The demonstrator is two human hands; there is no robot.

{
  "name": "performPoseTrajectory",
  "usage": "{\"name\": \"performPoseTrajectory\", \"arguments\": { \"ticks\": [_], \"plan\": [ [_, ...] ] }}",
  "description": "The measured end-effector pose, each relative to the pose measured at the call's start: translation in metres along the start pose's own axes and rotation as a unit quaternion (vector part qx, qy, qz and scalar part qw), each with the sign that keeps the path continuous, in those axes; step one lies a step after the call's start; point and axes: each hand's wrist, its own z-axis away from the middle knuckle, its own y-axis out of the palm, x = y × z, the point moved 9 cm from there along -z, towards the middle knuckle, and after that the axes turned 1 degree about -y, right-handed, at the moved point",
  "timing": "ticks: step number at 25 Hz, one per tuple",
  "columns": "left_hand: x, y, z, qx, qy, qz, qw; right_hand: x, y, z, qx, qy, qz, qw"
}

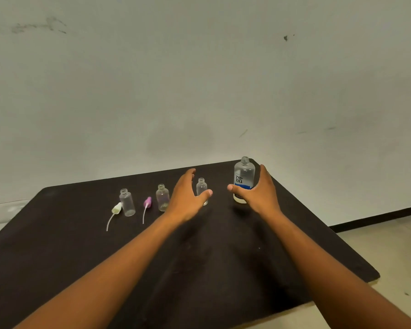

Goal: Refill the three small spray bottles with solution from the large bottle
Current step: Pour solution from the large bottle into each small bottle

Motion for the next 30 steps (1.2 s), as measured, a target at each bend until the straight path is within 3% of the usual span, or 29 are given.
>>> {"name": "performPoseTrajectory", "arguments": {
  "ticks": [6,11,20,30],
  "plan": [
    [0.014,0.026,-0.028,0.003,-0.003,0.018,1.000,-0.022,0.028,-0.051,0.003,0.030,-0.049,0.998],
    [0.023,0.038,-0.043,0.006,-0.027,0.042,0.999,-0.043,0.039,-0.069,-0.042,0.041,-0.111,0.992],
    [0.036,0.046,-0.050,-0.036,-0.104,0.012,0.994,-0.044,0.037,-0.069,-0.084,0.039,-0.106,0.990],
    [0.018,0.031,-0.031,-0.058,-0.066,0.038,0.995,-0.037,0.034,-0.062,-0.083,0.044,-0.109,0.990]
  ]
}}
